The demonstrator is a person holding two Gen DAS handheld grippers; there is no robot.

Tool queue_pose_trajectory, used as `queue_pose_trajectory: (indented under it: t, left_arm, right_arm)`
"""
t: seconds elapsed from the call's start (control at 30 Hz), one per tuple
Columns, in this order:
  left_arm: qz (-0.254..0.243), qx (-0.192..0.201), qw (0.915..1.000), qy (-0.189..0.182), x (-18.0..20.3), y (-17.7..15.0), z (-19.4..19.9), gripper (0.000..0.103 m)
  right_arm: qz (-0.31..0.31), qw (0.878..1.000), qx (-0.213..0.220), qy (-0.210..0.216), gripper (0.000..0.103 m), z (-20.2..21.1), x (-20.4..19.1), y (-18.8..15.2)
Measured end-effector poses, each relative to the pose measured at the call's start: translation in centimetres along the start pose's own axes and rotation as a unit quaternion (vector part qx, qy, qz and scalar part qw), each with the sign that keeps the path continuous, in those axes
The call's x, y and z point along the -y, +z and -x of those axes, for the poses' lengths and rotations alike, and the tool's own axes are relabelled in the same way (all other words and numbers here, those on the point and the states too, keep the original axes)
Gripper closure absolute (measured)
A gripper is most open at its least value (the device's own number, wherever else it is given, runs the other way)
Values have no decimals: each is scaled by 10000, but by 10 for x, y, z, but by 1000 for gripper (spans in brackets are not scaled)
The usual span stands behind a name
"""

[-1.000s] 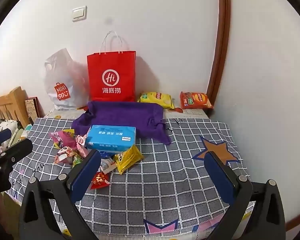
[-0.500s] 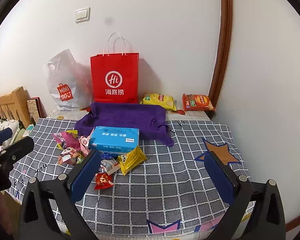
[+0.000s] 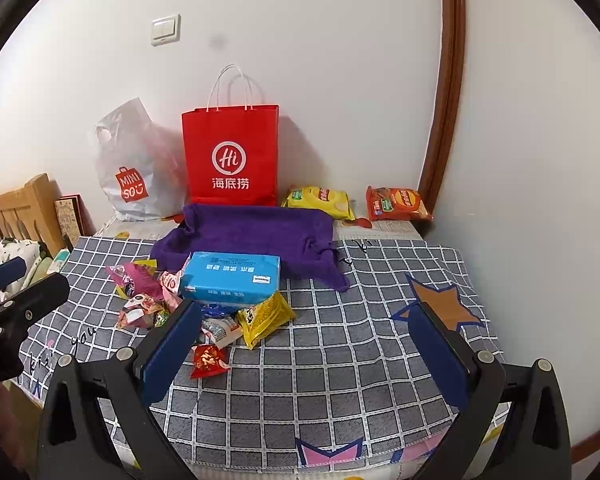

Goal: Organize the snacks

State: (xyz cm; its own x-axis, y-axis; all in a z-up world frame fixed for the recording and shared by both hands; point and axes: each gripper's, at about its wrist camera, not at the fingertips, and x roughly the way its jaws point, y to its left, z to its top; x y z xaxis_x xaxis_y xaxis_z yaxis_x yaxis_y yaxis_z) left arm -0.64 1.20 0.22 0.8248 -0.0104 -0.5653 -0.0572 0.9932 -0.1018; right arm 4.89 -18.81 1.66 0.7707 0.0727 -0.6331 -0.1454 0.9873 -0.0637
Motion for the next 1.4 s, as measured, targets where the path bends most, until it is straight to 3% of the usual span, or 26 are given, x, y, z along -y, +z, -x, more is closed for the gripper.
queue_pose_trajectory:
  t: [1.4]
  left_arm:
    - [-13,43,10000,-69,3,1,5,0]
  right_arm:
    - [59,10000,66,-3,1,6,-5,0]
